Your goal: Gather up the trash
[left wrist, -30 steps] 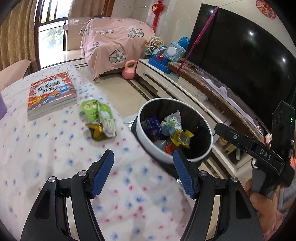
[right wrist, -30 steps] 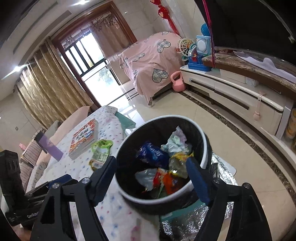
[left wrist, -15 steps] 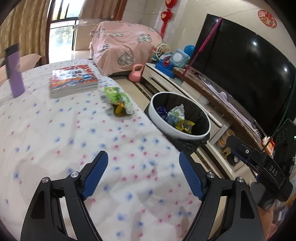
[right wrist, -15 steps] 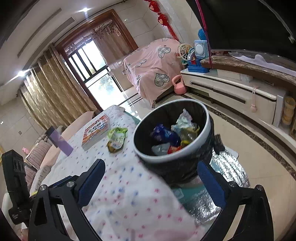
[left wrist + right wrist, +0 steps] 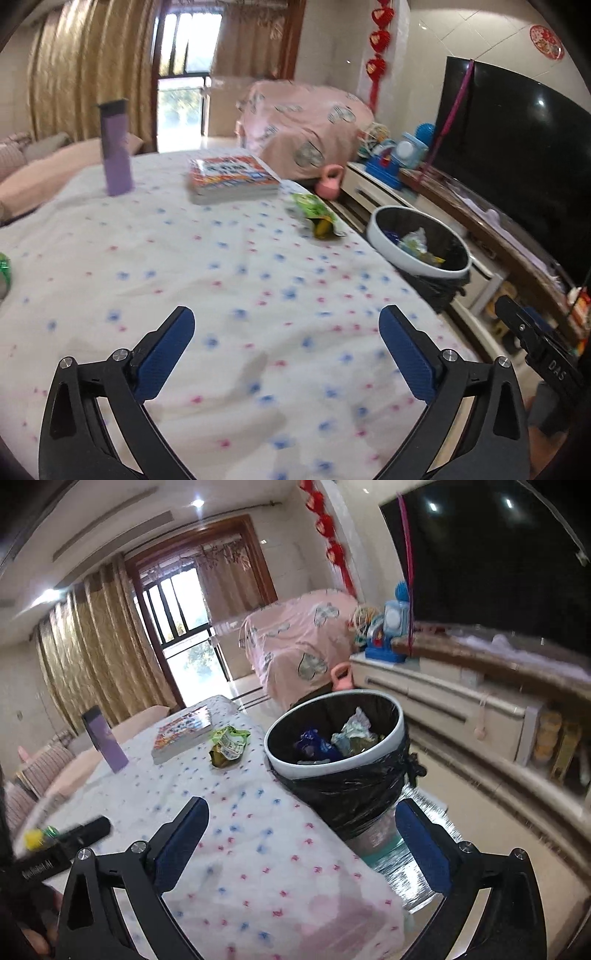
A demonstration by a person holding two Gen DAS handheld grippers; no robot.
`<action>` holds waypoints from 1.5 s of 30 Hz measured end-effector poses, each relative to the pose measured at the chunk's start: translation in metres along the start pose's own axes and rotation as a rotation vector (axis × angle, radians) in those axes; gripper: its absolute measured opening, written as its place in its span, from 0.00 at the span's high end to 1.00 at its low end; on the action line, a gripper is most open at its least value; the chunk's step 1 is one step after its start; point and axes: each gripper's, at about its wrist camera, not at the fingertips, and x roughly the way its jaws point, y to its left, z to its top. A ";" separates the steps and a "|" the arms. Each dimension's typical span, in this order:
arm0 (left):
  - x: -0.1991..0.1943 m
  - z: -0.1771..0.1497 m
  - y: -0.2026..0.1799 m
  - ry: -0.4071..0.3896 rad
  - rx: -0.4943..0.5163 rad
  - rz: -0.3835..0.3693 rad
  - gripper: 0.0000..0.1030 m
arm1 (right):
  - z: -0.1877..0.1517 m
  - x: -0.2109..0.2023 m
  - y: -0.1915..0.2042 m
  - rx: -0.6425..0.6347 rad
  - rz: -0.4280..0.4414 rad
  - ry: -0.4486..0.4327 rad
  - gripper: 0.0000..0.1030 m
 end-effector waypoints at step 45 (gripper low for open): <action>-0.059 -0.025 0.014 -0.258 0.068 0.182 0.00 | -0.016 -0.049 0.050 -0.189 -0.034 -0.233 0.00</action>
